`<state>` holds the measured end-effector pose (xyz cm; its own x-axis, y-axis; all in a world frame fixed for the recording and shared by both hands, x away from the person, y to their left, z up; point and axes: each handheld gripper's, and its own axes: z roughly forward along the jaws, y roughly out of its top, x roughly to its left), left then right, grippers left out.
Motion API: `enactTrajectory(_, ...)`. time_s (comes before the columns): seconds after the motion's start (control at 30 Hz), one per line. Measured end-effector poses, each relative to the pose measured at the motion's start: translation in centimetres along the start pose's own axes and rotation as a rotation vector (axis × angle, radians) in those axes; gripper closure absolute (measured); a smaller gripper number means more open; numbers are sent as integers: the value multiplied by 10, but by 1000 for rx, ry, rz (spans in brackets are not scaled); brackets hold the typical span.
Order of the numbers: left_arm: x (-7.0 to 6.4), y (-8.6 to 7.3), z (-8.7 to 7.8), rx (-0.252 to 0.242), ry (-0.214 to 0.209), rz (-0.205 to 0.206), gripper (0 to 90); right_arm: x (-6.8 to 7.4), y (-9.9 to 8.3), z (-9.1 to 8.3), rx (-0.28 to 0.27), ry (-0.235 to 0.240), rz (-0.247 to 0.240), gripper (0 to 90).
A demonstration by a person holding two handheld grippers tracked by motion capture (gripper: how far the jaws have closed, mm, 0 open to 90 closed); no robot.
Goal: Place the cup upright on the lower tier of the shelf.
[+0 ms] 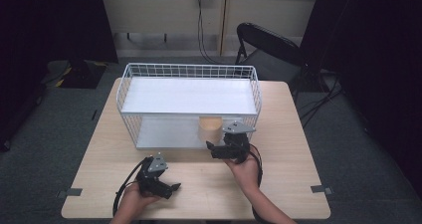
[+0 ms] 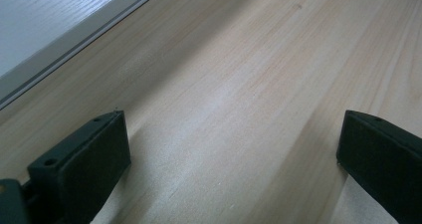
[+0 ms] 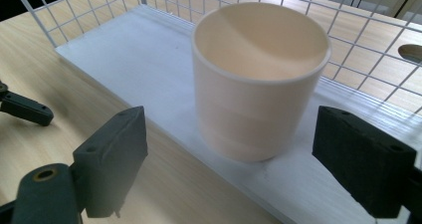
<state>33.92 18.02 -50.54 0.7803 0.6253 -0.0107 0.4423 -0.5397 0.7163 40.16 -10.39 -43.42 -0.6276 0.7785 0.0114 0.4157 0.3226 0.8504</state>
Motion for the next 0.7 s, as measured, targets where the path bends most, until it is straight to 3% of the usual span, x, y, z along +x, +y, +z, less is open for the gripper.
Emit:
enactTrajectory(0.37,0,0,0,0,0,0,0,-4,-6,-3,18,42,19,136)
enactTrajectory(0.7,0,0,0,0,1,-1,0,-11,-13,-12,35,78,5,141)
